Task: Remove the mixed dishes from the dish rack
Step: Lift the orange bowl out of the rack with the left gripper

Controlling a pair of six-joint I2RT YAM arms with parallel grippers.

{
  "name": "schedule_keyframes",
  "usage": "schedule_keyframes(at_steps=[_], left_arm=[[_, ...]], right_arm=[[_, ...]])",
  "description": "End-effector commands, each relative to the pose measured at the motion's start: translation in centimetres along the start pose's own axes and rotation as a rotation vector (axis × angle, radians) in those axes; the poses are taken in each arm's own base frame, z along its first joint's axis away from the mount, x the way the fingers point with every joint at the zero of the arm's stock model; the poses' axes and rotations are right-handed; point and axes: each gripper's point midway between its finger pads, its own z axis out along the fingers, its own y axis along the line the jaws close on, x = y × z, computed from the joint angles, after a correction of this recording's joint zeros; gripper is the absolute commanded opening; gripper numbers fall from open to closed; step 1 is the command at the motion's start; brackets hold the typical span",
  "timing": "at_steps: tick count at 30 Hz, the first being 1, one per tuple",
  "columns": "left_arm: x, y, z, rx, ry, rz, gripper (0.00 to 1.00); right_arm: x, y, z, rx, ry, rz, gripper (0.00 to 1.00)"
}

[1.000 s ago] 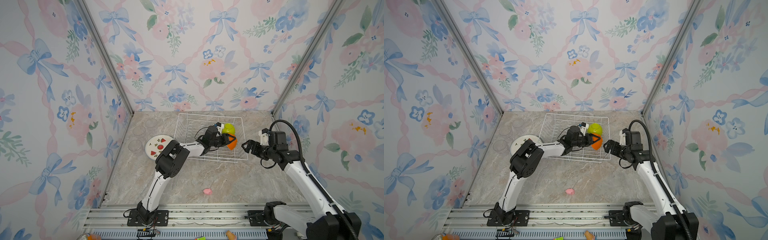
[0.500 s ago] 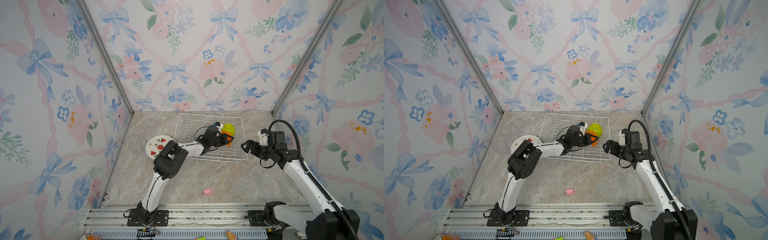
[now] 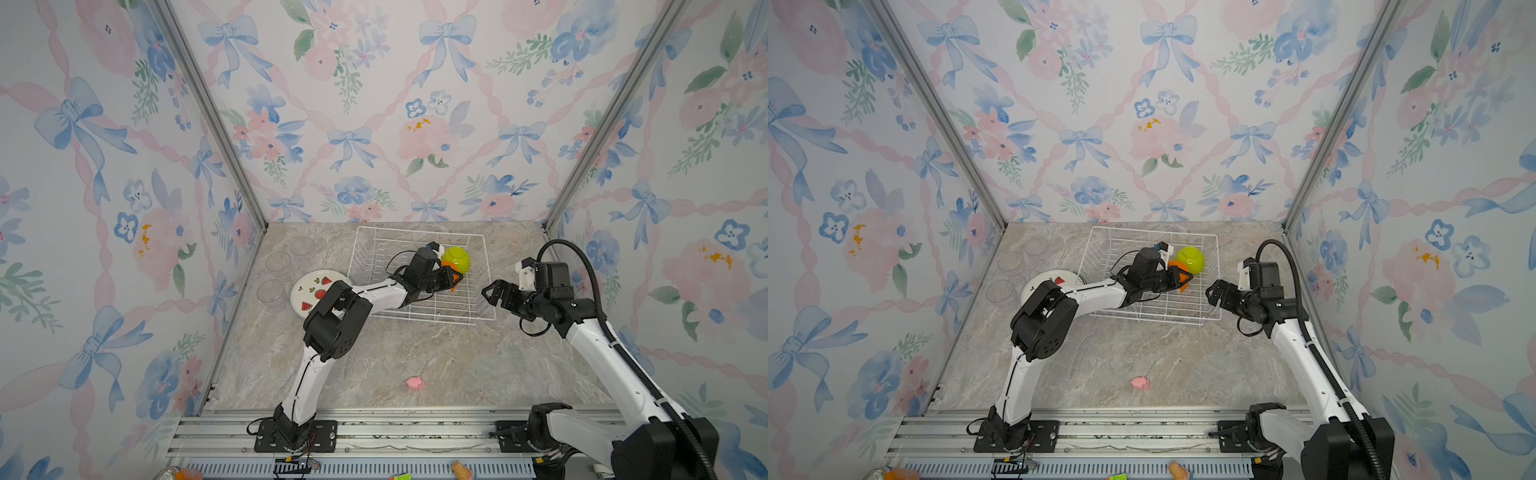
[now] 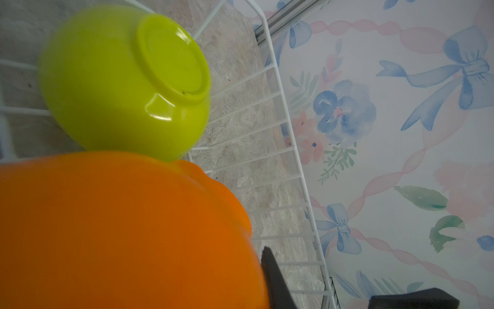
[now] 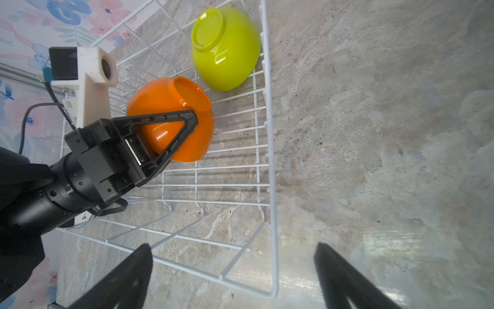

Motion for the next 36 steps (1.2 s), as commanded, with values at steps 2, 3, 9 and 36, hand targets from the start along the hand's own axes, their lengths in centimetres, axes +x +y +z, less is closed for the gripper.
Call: schedule_keyframes(at_steps=[2, 3, 9, 36], left_arm=[[-1.3, -1.6, -1.5, -0.027, -0.013, 0.059, 0.00], [-1.4, -1.8, -1.6, -0.036, -0.013, 0.067, 0.00], [-2.3, -2.4, -3.0, -0.093, -0.021, 0.129, 0.00], [-7.5, -5.1, -14.5, -0.192, -0.136, 0.230, 0.00]], right_arm=[[-1.0, 0.7, -0.8, -0.022, -0.034, 0.006, 0.97], [-1.0, 0.7, -0.9, -0.023, -0.035, 0.005, 0.97], [-1.1, 1.0, -1.3, -0.035, -0.053, 0.005, 0.97], [-1.6, 2.8, -1.7, -0.081, -0.088, -0.011, 0.97]])
